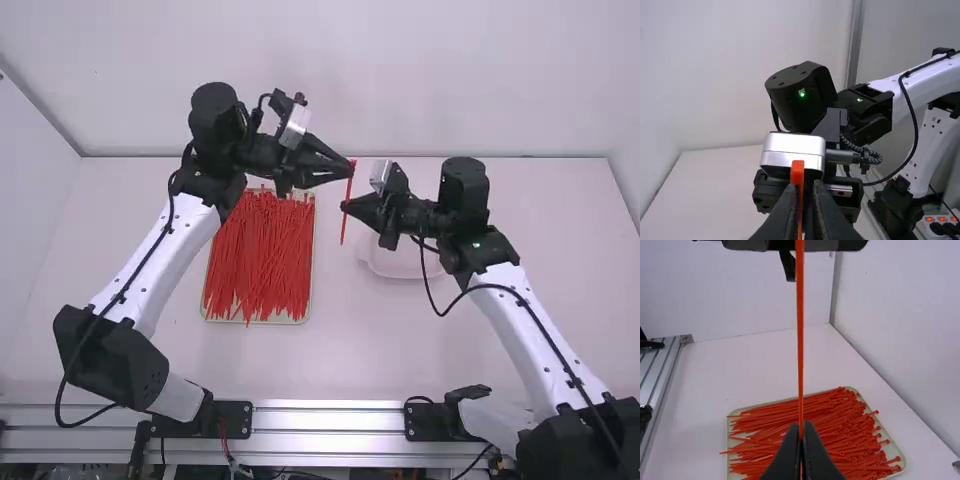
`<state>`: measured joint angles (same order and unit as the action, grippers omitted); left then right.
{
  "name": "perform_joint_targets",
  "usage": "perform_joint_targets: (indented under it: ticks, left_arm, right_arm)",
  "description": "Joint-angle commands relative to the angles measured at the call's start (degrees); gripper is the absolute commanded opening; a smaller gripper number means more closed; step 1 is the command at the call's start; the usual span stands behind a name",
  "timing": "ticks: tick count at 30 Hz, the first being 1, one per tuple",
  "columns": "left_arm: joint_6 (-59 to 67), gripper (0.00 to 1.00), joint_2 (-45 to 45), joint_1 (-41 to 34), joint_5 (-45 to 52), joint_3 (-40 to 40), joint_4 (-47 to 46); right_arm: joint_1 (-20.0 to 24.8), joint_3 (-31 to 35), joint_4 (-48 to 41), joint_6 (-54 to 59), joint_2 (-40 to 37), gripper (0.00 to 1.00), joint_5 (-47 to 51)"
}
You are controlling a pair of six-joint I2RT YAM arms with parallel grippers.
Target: Fasten the cable tie
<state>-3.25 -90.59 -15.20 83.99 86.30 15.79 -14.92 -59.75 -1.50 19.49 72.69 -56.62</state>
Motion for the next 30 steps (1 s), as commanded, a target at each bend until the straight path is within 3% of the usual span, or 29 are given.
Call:
perform_joint_targets:
  ticks: [1,12,17,20,25,28,30]
  left_arm:
    - [-2.6,0.05,0.5,0.1,0.4,1.2,1.0]
    - [-1.4,0.13,0.5,0.1,0.4,0.6,0.2]
    - [-1.2,0.12,0.5,-0.2,0.4,0.3,0.2]
    - [-1.3,0.02,0.5,-0.4,0.4,0.3,0.2]
    - [-1.3,0.02,0.5,-0.5,0.5,0.3,0.4]
    - [-1.2,0.15,0.5,-0.5,0.5,0.3,0.3]
    - [-1.3,0.16,0.5,-0.5,0.4,0.3,0.3]
  right_arm:
    - [0.2,0.5,0.0,-0.2,0.1,0.0,-0.6]
    - [-0.5,0.5,0.1,-0.2,0.1,0.0,-0.4]
    - [-0.5,0.5,0.1,-0.2,0.1,0.0,-0.4]
    - [-0.4,0.5,0.1,-0.2,0.1,0.0,-0.4]
    - [-0.5,0.5,0.2,-0.2,0.1,0.0,-0.4]
    - [-0.4,0.5,0.2,-0.2,0.1,0.0,-0.4]
    - [-0.4,0.5,0.2,-0.2,0.1,0.0,-0.4]
